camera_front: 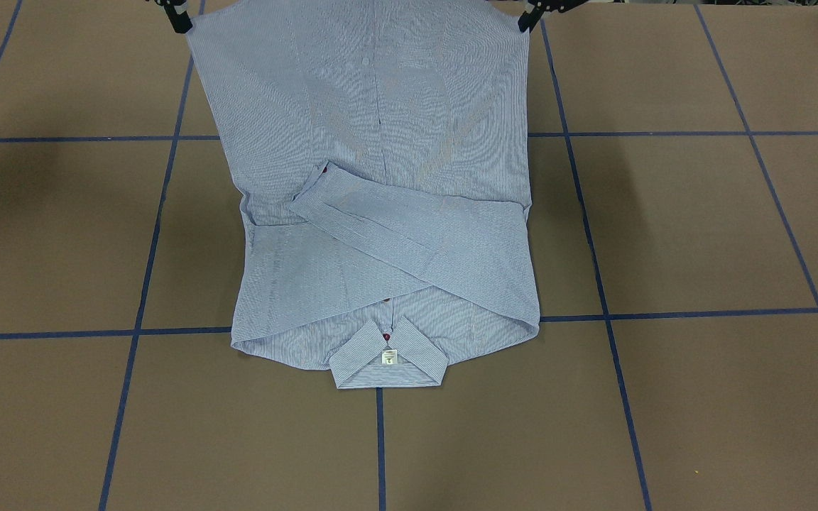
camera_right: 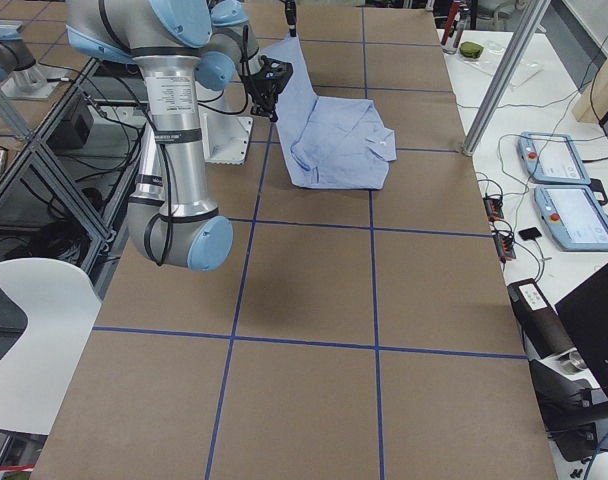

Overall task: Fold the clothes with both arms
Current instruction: 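Grasp both hem corners and lift them over the shirt toward the collar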

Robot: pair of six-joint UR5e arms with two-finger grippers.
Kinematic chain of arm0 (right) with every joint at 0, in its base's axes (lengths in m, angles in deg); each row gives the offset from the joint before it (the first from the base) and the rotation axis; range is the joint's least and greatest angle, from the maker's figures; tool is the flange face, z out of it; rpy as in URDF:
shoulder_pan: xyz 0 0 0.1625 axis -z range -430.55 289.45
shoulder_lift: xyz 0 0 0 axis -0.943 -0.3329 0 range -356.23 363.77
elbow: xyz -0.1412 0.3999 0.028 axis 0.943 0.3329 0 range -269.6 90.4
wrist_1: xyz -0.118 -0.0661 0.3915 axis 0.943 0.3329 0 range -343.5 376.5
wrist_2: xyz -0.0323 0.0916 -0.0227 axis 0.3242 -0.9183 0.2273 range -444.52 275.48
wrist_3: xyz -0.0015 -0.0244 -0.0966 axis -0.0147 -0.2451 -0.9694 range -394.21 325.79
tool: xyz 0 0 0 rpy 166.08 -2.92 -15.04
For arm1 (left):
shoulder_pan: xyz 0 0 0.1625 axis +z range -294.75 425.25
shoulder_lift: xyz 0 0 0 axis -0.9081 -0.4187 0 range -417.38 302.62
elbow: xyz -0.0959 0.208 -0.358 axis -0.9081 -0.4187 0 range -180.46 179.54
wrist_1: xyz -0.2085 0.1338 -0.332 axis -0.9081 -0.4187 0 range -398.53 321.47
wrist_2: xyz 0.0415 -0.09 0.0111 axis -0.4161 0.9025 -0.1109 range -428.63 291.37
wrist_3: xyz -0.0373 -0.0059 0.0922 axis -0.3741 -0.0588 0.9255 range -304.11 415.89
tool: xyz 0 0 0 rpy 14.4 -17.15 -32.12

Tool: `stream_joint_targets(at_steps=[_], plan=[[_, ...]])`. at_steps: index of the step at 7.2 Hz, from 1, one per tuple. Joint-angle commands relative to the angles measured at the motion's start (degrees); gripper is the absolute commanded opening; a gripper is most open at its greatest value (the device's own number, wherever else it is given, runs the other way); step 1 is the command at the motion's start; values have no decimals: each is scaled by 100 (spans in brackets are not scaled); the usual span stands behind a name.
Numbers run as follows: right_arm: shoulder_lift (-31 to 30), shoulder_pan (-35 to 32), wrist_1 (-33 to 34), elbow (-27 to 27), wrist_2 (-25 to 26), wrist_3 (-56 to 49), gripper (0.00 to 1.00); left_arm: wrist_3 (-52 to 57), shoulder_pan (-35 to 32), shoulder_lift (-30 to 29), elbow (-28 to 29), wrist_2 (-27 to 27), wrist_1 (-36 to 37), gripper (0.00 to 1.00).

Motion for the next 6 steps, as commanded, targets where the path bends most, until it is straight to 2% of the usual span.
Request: stream_joint_targets(at_steps=[1,3,4,6], plan=[[889,-734,0,1156,47,-143,0,44,-237,-739,1348,-1018,-58,0],[1096,-1263,-62,1784,91,-606,0,289,-807,-785,1886,-1023,-478,0],[1262,-1431,-314,2405,100,-1044,0,290,-845,-881,2481,-1075,-855,0],[1264,-1573,-2136,3985,91,-1101,0,281,-836,-1293,4035,-1329,-2057,0]])
